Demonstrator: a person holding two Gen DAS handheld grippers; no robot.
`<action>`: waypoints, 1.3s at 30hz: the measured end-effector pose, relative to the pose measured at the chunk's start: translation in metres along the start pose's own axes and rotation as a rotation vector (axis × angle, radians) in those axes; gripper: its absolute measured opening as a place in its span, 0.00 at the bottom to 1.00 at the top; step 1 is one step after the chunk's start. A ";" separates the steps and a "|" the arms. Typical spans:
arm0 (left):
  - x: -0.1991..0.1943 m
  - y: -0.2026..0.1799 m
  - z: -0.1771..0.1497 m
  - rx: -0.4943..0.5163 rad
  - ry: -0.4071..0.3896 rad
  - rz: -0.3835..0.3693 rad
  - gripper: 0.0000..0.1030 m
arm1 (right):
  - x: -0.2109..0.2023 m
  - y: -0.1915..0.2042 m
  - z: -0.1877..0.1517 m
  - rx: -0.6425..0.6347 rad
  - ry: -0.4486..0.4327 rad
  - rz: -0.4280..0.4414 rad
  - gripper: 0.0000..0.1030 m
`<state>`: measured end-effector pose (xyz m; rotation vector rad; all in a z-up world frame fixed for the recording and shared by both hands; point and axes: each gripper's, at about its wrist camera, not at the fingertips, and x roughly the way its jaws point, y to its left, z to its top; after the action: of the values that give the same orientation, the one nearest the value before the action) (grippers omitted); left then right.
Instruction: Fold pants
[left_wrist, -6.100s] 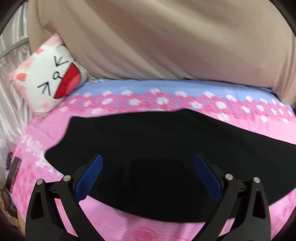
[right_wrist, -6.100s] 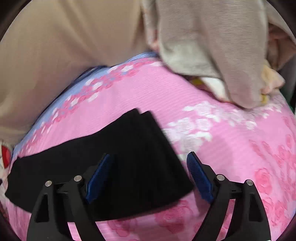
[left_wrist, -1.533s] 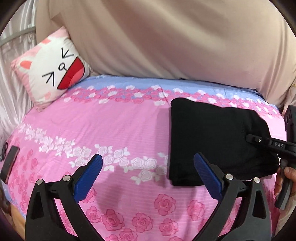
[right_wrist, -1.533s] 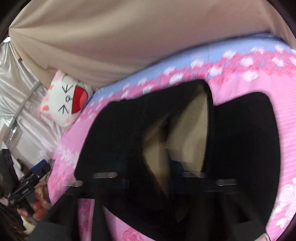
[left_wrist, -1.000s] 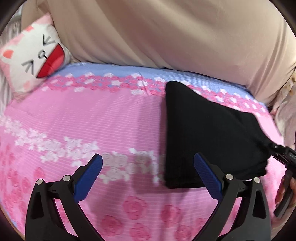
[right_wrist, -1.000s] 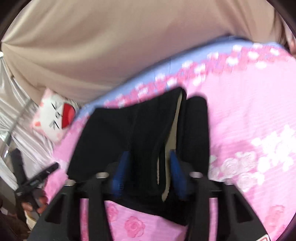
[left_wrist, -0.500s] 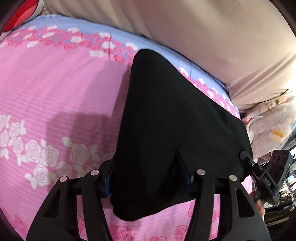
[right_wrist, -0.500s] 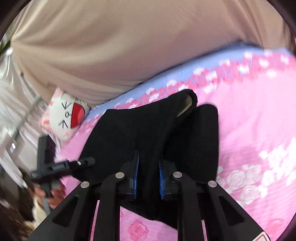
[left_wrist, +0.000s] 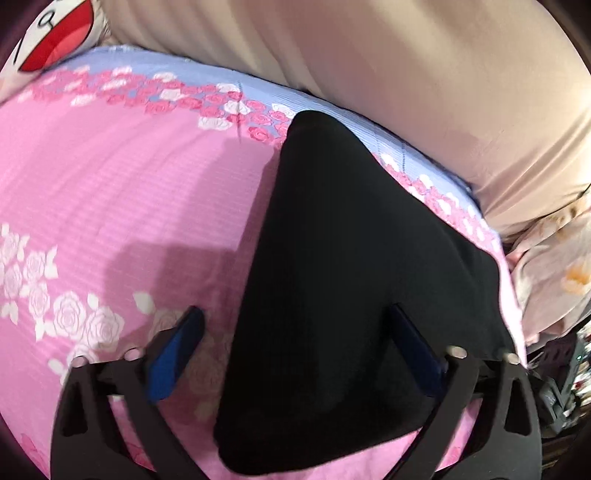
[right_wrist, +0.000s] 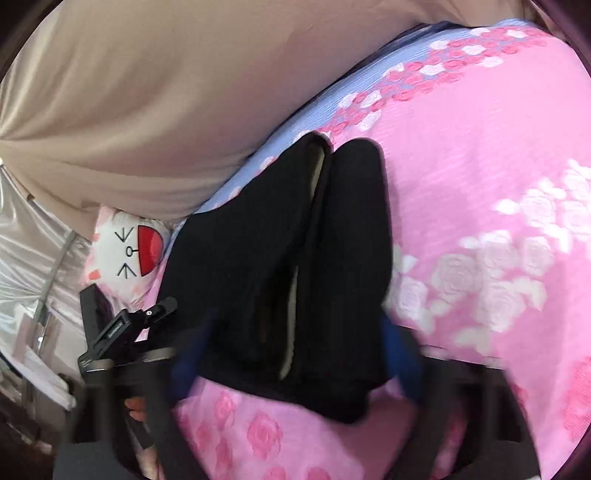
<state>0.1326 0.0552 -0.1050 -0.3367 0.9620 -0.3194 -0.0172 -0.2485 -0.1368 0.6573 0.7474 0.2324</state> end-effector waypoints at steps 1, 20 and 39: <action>0.000 -0.003 0.003 0.005 0.039 -0.062 0.50 | -0.005 0.005 0.003 -0.004 -0.012 0.016 0.44; -0.160 -0.038 -0.026 0.181 -0.261 0.127 0.78 | -0.102 0.103 -0.014 -0.320 -0.173 -0.034 0.00; 0.013 -0.047 0.033 0.200 -0.045 0.386 0.94 | 0.032 0.068 0.015 -0.270 0.071 -0.136 0.00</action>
<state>0.1617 0.0122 -0.0777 0.0276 0.9206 -0.0531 0.0186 -0.1895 -0.1036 0.3424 0.8080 0.2278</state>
